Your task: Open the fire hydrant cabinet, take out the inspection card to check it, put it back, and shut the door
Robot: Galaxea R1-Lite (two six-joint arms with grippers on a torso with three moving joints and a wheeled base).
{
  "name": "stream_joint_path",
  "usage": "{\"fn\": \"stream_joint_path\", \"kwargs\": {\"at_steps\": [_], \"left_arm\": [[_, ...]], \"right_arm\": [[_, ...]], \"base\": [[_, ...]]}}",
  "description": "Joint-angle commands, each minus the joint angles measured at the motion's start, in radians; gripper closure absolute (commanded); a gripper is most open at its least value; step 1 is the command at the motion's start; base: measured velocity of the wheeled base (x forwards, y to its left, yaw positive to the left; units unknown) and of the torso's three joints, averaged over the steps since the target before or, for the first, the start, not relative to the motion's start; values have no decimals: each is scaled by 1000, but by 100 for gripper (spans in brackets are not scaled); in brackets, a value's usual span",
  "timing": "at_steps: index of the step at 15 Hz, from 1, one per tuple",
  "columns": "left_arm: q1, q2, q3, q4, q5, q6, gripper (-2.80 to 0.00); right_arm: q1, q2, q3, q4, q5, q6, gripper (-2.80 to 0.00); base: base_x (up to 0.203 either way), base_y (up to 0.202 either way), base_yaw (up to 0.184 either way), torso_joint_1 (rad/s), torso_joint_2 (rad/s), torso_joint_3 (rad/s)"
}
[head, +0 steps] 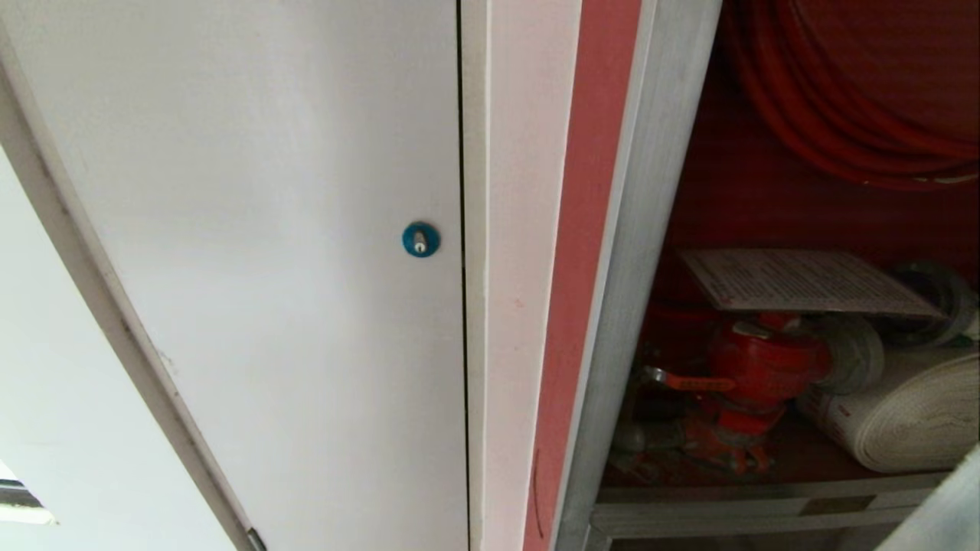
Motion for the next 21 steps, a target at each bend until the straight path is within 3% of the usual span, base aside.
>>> {"fn": "stream_joint_path", "kwargs": {"at_steps": [1, 18, 21], "left_arm": [[0, 1, 6, -1, 0, -3, 0], [0, 1, 8, -1, 0, -3, 0], [0, 1, 7, -1, 0, -3, 0]], "right_arm": [[0, -2, 0, -1, 0, 1, 0], [0, -2, -2, 4, -2, -2, 0], [1, 1, -98, 43, -4, -2, 0]], "base": [[127, 0, -2, 12, 6, -1], [0, 0, 0, -1, 0, 0], [0, 0, 0, 0, 0, 0]]}}
